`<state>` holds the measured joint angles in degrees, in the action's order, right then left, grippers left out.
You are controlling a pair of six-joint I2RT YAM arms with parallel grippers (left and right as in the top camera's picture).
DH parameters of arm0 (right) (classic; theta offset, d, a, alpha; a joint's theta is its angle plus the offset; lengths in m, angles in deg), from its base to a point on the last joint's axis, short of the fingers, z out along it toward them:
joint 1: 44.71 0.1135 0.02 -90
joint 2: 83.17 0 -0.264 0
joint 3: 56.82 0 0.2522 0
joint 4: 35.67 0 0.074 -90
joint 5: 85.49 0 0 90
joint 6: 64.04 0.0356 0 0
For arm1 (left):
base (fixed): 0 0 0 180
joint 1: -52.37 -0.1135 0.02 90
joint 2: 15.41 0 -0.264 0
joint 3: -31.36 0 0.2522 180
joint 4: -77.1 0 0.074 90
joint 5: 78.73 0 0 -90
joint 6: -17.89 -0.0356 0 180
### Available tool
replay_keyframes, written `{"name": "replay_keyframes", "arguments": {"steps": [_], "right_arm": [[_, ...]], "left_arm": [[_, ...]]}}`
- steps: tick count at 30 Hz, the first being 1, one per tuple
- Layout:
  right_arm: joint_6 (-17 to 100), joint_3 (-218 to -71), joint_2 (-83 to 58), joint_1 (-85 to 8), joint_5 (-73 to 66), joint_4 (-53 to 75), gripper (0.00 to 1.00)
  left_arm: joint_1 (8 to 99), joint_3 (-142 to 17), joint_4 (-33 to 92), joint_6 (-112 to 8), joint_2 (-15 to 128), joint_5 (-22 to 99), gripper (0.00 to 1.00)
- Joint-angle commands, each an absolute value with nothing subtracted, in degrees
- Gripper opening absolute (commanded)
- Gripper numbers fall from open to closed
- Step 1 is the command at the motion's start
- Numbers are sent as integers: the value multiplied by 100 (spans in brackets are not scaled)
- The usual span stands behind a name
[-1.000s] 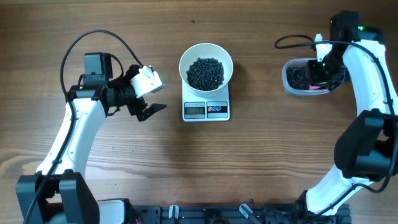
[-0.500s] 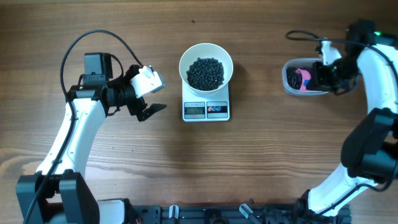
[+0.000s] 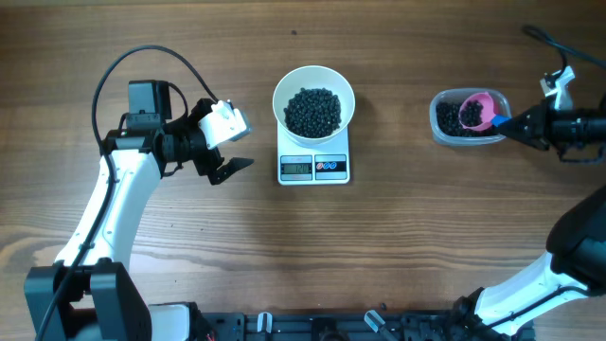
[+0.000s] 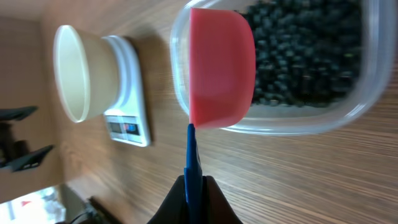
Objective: Scoop item into bowl and weigh 150g on scale
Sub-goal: 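Return the scoop to the tub and scoop more beans, then lift the scoop over the bowl and tip beans in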
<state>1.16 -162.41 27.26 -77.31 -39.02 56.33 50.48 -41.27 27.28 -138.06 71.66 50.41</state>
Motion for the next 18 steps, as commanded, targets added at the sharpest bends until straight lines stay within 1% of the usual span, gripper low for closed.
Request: {"name": "replay_keyframes", "arguments": {"steps": [1, 3, 8, 12, 14, 18], "right_arm": [[-411, -16187, 2805, -7769, -4711, 5740, 4], [-411, -16187, 2805, -7764, -4945, 5764, 4], [-850, -16187, 2805, -7758, -5443, 5993, 4], [-880, -16187, 2805, -7718, -5830, 6052, 4], [-872, -16187, 2805, -7524, -5974, 6070, 4], [-673, -16200, 2805, -6759, -6009, 6013, 4]], "left_arm": [[5018, -4112, 2728, -13917, 7199, 5170, 100], [5018, -4112, 2728, -13917, 7199, 5170, 100], [5018, -4112, 2728, -13917, 7199, 5170, 100], [5018, -4112, 2728, -13920, 7199, 5170, 100], [5018, -4112, 2728, -13917, 7199, 5170, 100], [5018, -4112, 2728, -13917, 7199, 5170, 100]]}}
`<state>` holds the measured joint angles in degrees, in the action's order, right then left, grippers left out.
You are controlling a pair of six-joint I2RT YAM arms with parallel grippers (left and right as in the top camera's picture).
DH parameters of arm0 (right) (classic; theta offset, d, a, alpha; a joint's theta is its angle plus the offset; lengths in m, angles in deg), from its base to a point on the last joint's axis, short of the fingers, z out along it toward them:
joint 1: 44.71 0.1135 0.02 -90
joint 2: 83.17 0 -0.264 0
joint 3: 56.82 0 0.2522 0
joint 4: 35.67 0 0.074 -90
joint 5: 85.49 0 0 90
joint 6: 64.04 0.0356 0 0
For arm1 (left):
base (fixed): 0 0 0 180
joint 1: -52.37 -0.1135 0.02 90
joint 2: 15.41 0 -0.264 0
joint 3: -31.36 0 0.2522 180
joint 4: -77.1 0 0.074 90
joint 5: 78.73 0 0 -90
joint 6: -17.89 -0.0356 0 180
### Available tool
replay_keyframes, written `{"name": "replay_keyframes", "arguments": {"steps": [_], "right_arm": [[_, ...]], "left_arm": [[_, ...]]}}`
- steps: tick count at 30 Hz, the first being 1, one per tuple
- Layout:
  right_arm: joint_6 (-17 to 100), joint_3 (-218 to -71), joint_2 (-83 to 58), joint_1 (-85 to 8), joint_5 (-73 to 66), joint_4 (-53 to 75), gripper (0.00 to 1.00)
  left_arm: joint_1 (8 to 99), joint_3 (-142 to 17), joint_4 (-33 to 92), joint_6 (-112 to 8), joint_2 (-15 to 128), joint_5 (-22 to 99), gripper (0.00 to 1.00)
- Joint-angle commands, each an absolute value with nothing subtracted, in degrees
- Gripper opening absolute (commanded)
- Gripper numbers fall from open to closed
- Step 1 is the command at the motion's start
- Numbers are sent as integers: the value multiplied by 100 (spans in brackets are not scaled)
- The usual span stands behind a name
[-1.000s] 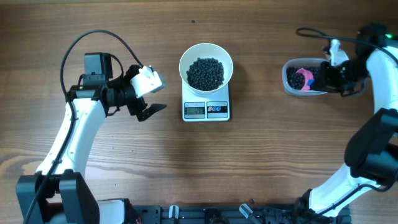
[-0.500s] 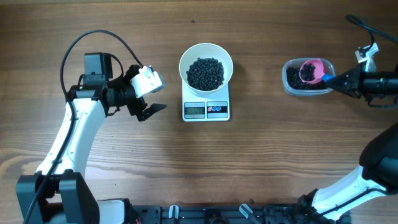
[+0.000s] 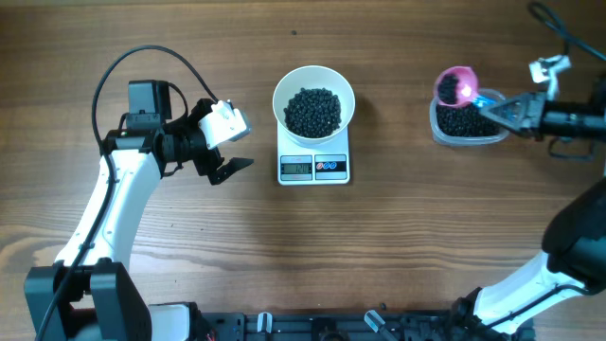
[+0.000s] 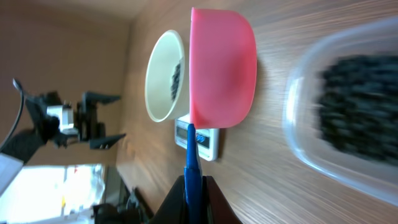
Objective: Scoop item into bowl and weigh 150g on scale
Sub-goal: 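Lift the scoop over the bowl and tip beans in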
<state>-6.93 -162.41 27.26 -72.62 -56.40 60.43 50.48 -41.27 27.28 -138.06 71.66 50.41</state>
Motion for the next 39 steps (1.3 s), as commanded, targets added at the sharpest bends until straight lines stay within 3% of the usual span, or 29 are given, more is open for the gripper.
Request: {"name": "replay_keyframes", "arguments": {"steps": [1, 7, 15, 20, 30, 39], "right_arm": [[-548, -16252, 2805, -6536, -6009, 5984, 4], [573, -17059, 2805, -5192, -5648, 5442, 4], [1762, -17623, 2805, -3666, -3590, 4990, 4], [2317, -17623, 2805, -2654, -1354, 4507, 4], [1924, -17623, 2805, -1662, 948, 4033, 4], [1135, -17623, 2805, -1177, 1897, 3790, 4]], "left_arm": [[5018, -4112, 2728, -13917, 7199, 5170, 100], [5018, -4112, 2728, -13917, 7199, 5170, 100], [5018, -4112, 2728, -13917, 7199, 5170, 100], [5018, -4112, 2726, -13917, 7199, 5170, 100], [5018, -4112, 2728, -13917, 7199, 5170, 100], [5018, -4112, 2728, -13917, 7199, 5170, 100]]}}
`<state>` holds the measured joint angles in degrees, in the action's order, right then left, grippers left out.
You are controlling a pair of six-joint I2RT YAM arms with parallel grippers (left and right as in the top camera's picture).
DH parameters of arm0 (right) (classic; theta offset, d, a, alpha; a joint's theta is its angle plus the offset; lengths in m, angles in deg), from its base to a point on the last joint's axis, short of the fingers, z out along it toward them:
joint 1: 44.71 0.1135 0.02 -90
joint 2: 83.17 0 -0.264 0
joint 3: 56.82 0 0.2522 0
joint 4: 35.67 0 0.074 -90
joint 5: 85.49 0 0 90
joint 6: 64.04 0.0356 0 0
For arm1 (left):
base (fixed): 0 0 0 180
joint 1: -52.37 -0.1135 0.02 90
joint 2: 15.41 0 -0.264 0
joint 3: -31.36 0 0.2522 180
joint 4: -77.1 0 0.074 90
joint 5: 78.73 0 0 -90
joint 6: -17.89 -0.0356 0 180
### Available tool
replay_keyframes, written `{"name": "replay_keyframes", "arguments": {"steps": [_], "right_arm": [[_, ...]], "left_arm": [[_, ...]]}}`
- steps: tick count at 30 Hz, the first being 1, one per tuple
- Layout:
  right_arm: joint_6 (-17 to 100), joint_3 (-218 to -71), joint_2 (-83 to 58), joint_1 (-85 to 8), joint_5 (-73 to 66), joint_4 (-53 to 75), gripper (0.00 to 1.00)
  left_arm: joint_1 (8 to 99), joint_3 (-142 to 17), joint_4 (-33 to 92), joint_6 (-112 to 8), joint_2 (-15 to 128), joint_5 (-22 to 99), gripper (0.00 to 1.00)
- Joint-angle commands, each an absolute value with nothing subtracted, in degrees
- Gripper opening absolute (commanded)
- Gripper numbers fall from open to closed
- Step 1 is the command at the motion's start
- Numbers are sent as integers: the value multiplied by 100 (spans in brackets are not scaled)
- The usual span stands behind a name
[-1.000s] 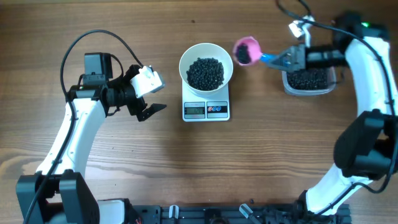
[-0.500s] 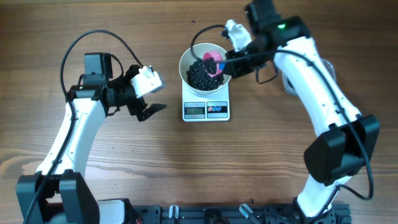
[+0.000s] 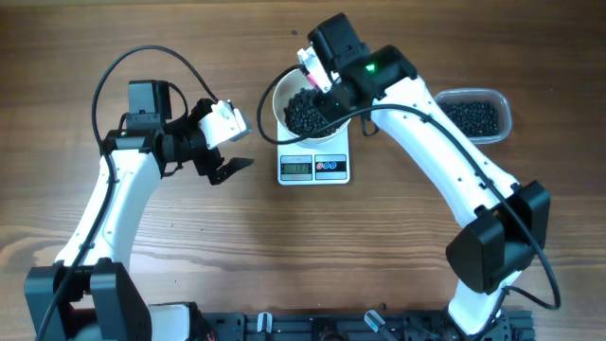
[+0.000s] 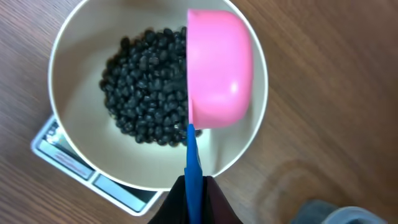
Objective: Scoop item into bowl and weigh 150g on scale
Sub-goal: 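Lift the scoop over the bowl and tip beans in, then move the scoop back into the bean tub and scoop beans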
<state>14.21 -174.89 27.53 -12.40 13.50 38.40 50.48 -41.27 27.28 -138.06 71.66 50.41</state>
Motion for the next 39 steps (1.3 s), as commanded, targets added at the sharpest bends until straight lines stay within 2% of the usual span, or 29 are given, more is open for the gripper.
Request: {"name": "replay_keyframes", "arguments": {"steps": [1, 10, 14, 17, 25, 27, 30, 39], "right_arm": [[1093, -17623, 2805, -1172, 1892, 3766, 4], [1417, -17706, 2766, -1229, 1647, 3554, 4], [1611, -18110, 2589, -1655, 732, 3648, 4], [1804, -18569, 2359, -2346, -134, 3952, 4], [1976, -18621, 1970, -4529, -460, 5313, 4], [1688, -18359, 2021, -5080, -460, 5650, 4], [1557, -17966, 2088, -5338, -440, 5724, 4], [1543, -16560, 2359, -5412, -256, 5071, 4]], "left_arm": [[5018, -4112, 2728, -13917, 7199, 5170, 100], [5018, -4112, 2728, -13917, 7199, 5170, 100], [5018, -4112, 2728, -13917, 7199, 5170, 100], [5018, -4112, 2728, -13917, 7199, 5170, 100], [5018, -4112, 2728, -13920, 7199, 5170, 100], [5018, -4112, 2728, -13917, 7199, 5170, 100], [5018, -4112, 2728, -13917, 7199, 5170, 100], [5018, -4112, 2728, -13917, 7199, 5170, 100]]}}
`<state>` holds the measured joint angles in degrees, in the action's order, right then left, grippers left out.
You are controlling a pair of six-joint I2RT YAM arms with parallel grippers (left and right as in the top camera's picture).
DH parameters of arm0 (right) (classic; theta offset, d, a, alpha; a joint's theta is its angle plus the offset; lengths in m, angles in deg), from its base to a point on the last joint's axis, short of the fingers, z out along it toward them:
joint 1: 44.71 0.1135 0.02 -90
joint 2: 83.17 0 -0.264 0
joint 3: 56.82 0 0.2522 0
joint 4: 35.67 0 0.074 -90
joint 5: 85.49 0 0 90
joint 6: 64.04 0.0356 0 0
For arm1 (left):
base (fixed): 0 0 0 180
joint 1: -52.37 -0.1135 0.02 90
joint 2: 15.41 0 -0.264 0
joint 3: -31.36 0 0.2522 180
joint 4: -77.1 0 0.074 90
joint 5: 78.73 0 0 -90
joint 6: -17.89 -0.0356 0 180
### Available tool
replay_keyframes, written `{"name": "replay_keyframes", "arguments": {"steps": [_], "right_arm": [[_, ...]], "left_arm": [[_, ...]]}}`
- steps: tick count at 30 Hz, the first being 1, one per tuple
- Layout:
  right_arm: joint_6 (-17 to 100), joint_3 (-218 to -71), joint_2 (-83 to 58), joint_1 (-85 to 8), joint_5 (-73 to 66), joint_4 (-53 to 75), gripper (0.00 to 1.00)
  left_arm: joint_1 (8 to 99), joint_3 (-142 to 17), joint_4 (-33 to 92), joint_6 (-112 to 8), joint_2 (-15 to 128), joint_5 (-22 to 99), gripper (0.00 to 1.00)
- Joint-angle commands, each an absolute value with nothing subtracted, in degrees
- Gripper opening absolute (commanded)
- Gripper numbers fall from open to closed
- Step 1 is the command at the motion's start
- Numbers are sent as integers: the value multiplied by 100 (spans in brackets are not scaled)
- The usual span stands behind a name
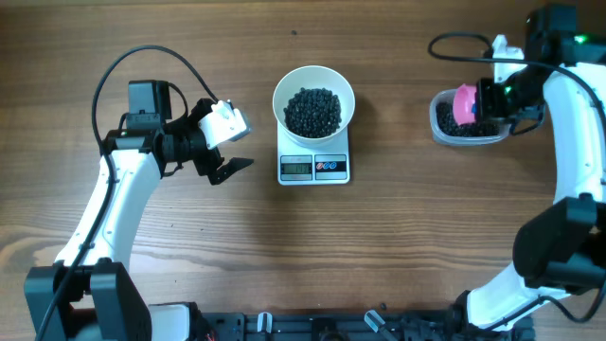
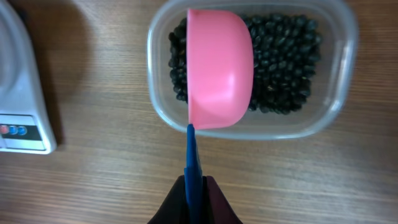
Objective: Scoop item into bowl and weigh 150g on scale
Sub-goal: 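Move the scoop back into the bean tub and scoop beans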
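A white bowl (image 1: 313, 102) holding black beans sits on the white scale (image 1: 313, 167) at the table's middle. At the right stands a clear tub (image 1: 466, 118) of black beans (image 2: 283, 59). My right gripper (image 2: 194, 180) is shut on the blue handle of a pink scoop (image 2: 219, 68), whose cup hangs over the tub's left half, its underside toward the wrist camera. The scoop (image 1: 464, 102) shows pink over the tub in the overhead view. My left gripper (image 1: 230, 169) stands open left of the scale, holding nothing.
A black cable (image 1: 142, 59) loops above the left arm. The scale's display (image 1: 297, 168) is too small to read. The scale's corner (image 2: 18, 93) shows at the left edge of the right wrist view.
My right gripper has moved with the scoop from over the white bowl on the scale back to above the bean tub at the right. The left arm has not moved.
The scoop was first down in the tub of beans, then held lifted beside the tub. After that it was over the white bowl on the scale. Now it hangs above the tub again. The left gripper stayed open throughout.
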<state>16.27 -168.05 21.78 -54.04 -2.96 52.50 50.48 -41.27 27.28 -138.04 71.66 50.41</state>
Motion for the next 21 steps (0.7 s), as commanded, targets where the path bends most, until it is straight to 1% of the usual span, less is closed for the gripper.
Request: {"name": "replay_keyframes", "arguments": {"steps": [1, 8, 12, 14, 15, 21], "right_arm": [[1548, -16453, 2368, -5412, -208, 4935, 4], [1548, -15905, 2501, -5410, -112, 4363, 4], [1487, -15900, 2552, -5338, -213, 4371, 4], [1262, -15900, 2552, -5325, -888, 4533, 4], [1257, -15900, 2552, -5325, -989, 4575, 4], [1170, -15953, 2547, -5432, -1214, 4857, 4]], "left_arm": [[5018, -4112, 2728, -13917, 7199, 5170, 100], [5018, -4112, 2728, -13917, 7199, 5170, 100], [5018, -4112, 2728, -13917, 7199, 5170, 100], [5018, -4112, 2728, -13917, 7199, 5170, 100], [5018, -4112, 2728, -13917, 7199, 5170, 100], [5018, -4112, 2728, -13917, 7199, 5170, 100]]}}
